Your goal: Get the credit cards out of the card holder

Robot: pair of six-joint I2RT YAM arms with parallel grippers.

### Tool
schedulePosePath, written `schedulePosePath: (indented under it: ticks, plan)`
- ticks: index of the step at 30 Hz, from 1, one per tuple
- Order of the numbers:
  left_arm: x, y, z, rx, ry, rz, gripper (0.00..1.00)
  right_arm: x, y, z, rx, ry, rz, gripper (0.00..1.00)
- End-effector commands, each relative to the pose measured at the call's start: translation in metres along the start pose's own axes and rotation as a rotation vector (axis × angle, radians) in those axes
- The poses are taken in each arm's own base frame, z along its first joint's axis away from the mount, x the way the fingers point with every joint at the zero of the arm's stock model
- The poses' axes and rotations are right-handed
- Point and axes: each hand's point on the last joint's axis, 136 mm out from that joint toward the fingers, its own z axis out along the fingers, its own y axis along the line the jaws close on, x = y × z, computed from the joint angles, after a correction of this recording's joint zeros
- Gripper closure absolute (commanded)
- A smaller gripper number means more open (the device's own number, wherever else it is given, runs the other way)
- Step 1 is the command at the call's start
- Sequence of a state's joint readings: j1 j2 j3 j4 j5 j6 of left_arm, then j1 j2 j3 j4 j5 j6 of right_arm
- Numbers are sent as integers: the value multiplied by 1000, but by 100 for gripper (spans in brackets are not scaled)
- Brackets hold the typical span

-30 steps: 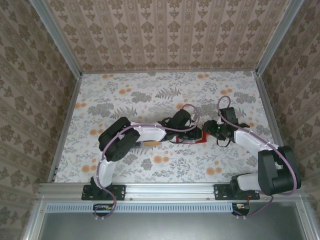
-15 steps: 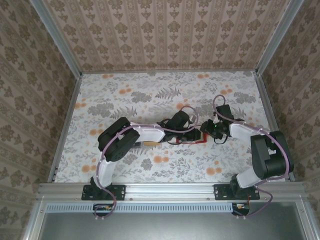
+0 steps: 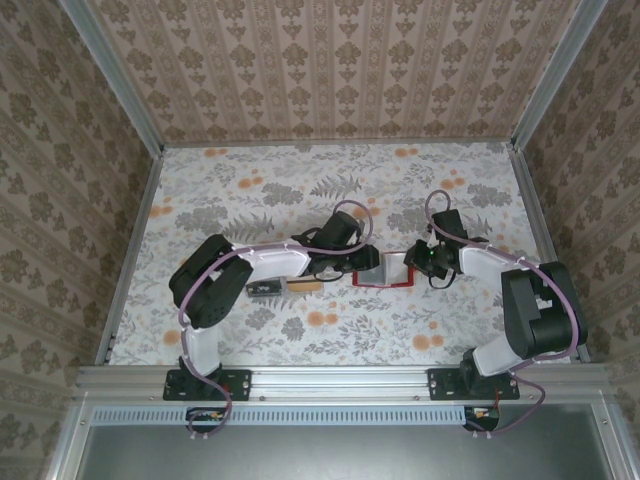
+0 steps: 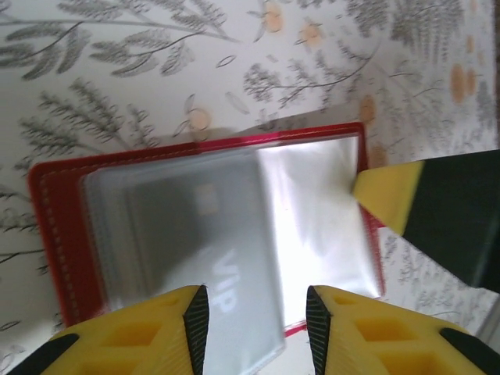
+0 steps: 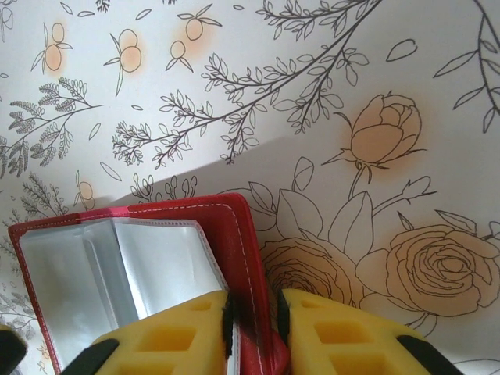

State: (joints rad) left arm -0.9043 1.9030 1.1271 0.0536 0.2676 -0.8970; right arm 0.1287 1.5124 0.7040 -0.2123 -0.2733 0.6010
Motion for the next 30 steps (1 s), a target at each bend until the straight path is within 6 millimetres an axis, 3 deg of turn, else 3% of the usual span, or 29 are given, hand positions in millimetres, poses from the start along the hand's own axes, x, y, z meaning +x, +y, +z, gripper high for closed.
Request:
schedulePosePath:
  ticks: [1,12,21,29,30]
  plan:
    - [8,23,3,-104,17,-22,58,1,-1,0,4,8,-10,75]
    - [15,21,15,-90,52,-20,58,2,1,1,3,11,-13,75]
    - [17,0,17,-4,56,11,57,2,0,1,6,11,-13,75]
    - [15,-17,14,63,45,48,47,3,-1,1,9,14,-11,74]
    - [15,-18,14,66,44,49,41,2,0,1,8,12,-11,74]
